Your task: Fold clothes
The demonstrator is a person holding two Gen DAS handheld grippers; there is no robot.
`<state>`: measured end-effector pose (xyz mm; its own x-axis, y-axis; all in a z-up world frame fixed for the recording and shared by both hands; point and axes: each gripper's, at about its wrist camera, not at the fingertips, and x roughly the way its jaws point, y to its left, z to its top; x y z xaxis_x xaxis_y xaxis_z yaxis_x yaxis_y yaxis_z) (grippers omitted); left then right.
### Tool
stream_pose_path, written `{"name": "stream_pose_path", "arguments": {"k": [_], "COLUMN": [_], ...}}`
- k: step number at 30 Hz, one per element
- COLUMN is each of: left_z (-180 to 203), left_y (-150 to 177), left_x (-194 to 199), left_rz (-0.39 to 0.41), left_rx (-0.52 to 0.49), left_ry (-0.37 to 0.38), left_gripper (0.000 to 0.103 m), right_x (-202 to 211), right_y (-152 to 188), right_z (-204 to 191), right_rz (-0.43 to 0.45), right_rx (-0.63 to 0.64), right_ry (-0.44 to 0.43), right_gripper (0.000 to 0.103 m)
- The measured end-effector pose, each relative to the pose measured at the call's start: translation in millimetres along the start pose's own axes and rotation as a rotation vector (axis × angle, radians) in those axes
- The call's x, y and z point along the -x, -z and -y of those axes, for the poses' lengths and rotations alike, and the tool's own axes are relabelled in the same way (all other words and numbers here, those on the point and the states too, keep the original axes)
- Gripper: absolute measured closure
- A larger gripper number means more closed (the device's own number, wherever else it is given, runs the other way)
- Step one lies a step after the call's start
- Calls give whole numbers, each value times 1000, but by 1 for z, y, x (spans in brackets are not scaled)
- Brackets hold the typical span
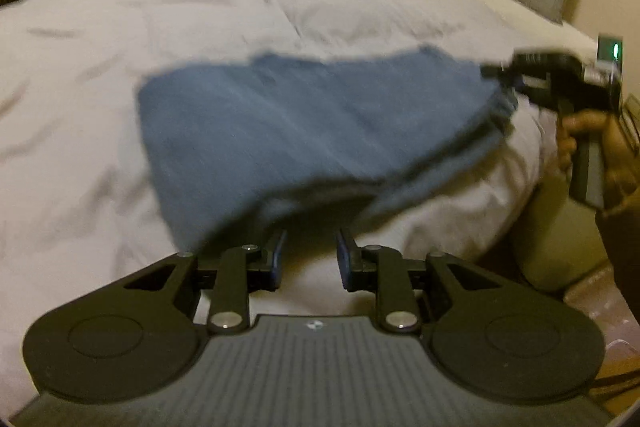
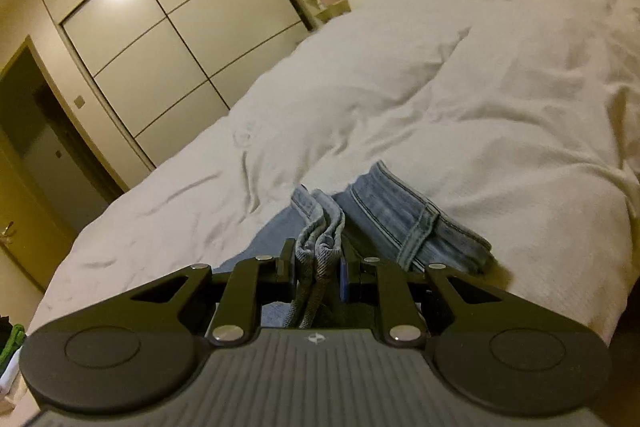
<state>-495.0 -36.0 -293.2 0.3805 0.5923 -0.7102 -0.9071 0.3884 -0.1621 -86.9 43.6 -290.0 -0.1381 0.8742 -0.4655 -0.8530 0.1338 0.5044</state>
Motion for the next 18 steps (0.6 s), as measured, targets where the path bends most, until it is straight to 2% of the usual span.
{"name": "stream_pose_path", "arguments": {"k": [3,5,7,9,10,12,14,18], "left_z": [5,9,12,11,7,-6,-11,-9], "left_y": [2,0,-3,2,7,17,24,24], "left_x": [-23,-32,-33,-31,-32,-31,-28,-28], "left_rz": [26,63,104,94,64,30,11,4], "left_rx": [29,40,35,11,10,39,47,27], "left_ry": [-104,-185,-264,-304,-317,-322,-326,-343], "left_gripper": [82,83,90,100,101,100,100,100], "right_x": [-1,10,25,33,33,6,-11,-7], "right_y": [-7,-11,-15,-16,-16,-9,3,7], "right_z": [2,1,-2,0,5,33,55,54], "right_rz": [-5,21,91,142,144,30,-41,-3], "right_rx": [-19,-21,12,57,71,18,-42,-61], "right_ry": [-9,-38,-68,-50,-23,56,76,70], "right_gripper": [83,83,84,84,84,85,86,84]}}
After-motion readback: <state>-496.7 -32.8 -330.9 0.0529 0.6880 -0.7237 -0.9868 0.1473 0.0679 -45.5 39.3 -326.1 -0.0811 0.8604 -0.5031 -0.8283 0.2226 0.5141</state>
